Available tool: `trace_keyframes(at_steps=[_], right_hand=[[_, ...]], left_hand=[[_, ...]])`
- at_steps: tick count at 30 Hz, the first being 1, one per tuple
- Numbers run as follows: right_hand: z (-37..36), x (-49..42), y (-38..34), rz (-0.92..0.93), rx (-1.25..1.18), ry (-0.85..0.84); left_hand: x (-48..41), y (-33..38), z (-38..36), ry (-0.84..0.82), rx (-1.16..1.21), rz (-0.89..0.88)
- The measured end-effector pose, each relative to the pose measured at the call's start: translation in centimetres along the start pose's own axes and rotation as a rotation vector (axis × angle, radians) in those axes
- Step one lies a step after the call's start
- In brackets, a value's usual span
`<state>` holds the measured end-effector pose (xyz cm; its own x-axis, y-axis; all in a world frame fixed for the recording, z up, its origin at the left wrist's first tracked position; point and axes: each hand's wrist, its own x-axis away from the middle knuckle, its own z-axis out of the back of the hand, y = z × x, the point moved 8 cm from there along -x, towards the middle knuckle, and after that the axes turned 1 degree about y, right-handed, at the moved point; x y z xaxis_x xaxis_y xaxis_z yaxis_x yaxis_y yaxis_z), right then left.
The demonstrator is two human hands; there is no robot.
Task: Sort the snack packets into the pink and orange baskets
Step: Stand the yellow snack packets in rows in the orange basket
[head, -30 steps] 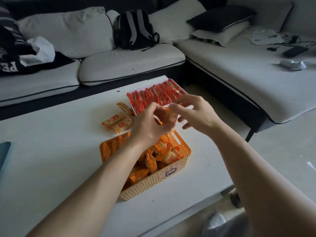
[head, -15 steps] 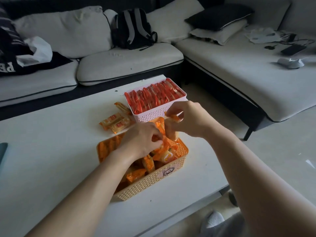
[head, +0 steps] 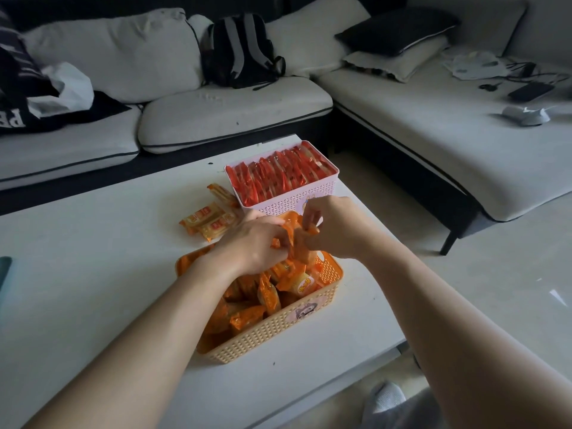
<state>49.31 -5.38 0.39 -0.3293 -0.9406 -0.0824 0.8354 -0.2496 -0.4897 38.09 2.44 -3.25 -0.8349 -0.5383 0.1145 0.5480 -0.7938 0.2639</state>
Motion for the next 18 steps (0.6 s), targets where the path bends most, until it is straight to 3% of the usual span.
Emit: trace_keyframes(at_steps=[6,10,15,18], right_hand=[[-1.4,-0.2,0.7,-0.036,0.101,0.024],[-3.0,0.1,-0.5,0.073,0.315,0.095],[-3.0,0.3,-0.2,0.084,0.398,0.02],[-3.0,0.6,0.2,0.069,0.377,-0.038]], left_hand=[[-0.3,-0.2,0.0,-0.028,0.086,0.023],[0.1,-0.1,0.1,0.006,0.112,0.008],[2.7,1.5,1.9,0.295,0.096,-0.05],[3.7,2.5,0.5,0.186,0.093,-0.04]])
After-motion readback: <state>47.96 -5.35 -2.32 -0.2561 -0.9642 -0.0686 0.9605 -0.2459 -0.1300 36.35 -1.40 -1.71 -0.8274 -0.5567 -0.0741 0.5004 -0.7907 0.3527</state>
